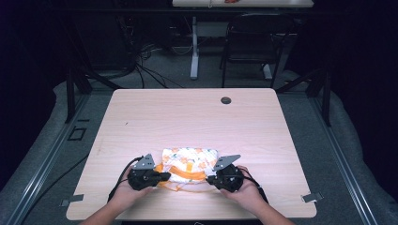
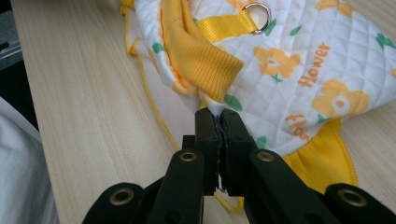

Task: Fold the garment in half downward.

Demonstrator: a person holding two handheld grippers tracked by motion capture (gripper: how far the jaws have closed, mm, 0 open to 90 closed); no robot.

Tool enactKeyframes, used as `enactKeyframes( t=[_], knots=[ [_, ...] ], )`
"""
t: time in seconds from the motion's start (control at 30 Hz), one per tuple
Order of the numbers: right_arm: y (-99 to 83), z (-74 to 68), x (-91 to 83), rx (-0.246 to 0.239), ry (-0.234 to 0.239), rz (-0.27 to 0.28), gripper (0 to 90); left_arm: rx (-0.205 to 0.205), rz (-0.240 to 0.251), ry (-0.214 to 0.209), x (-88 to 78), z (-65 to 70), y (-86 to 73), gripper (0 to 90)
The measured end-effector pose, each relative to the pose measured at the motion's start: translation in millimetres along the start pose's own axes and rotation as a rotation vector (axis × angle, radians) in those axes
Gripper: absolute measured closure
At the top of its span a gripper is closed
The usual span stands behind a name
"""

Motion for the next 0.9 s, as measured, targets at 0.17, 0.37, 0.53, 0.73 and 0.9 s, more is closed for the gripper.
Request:
enactKeyframes(
  t=[0.17, 0.37, 0.53, 0.73, 0.9],
  knots=[
    [-3.9, -0.5, 2.4, 0.002, -0.003, 0.001, 86.9, -0.003, -0.003, -0.003, 1.6, 2.5, -3.3, 88.8],
    [-8.6, 0.2, 5.1, 0.016, 0.002, 0.008, 86.9, -0.013, 0.001, -0.003, 3.0, 3.7, -5.4, 88.7],
    [-9.1, 0.2, 5.3, 0.011, -0.001, 0.005, 86.9, -0.016, -0.001, -0.008, 3.6, 4.5, -6.7, 88.7],
    [-9.6, -0.3, 5.9, 0.014, -0.007, 0.014, 86.8, -0.024, 0.002, -0.006, 3.1, 6.8, -7.8, 88.3],
    [-11.8, 0.3, 7.5, 0.017, -0.008, 0.018, 86.4, -0.004, -0.004, 0.004, 4.0, 8.0, -7.0, 87.4]
  ],
)
Point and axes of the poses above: each handheld gripper's, and its own axes: x roughly forward along the jaws, y roughly out of its top, z roughly to its right, the point moved 6 cm from there along x, roughly forward along the jaws, and after that the axes turned 13 degrees about y, right-handed, at the moved point
